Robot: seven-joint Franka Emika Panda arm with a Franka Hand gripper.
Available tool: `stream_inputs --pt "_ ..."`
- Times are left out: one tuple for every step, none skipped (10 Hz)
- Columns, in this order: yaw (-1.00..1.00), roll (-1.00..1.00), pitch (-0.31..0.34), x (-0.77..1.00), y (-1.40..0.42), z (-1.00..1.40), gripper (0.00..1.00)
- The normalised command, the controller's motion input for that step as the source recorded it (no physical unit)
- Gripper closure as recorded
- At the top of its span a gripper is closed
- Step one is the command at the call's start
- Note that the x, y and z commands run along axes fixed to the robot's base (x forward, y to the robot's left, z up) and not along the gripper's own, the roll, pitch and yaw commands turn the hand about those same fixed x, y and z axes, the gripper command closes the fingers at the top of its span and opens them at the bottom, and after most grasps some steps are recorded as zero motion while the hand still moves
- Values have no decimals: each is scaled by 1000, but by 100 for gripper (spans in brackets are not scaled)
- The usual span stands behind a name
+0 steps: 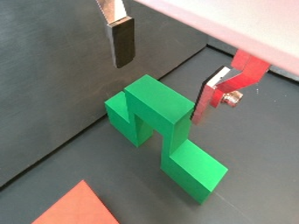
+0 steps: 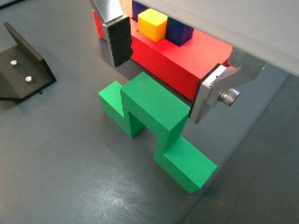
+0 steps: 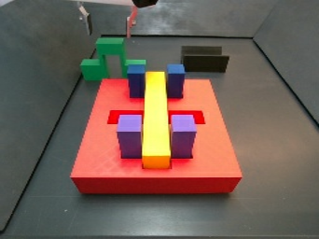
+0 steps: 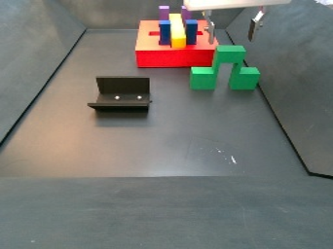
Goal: Pick up the green object. Move up. Move to above the board. Insert the green object.
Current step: Pick up the green object.
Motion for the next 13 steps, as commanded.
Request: stream_inputs --pt "-57 53 0 -46 91 -146 0" --pt "-37 29 0 -11 91 -131 0" --pt "-40 3 0 0 91 -151 0" --pt "-40 6 -3 0 54 -163 0" --pt "-31 0 -19 0 3 -157 0" --pt "-23 0 -21 0 0 -157 0" --pt "-23 4 -21 0 0 -183 0" --pt "-26 9 -19 0 0 -191 0" --pt "-29 13 -20 0 0 -203 0" --pt "-29 19 -17 0 0 -220 0" --pt "-23 20 -19 0 0 -214 0" --pt "-26 24 -21 0 0 -220 0" --pt "-23 36 -16 0 0 -223 0"
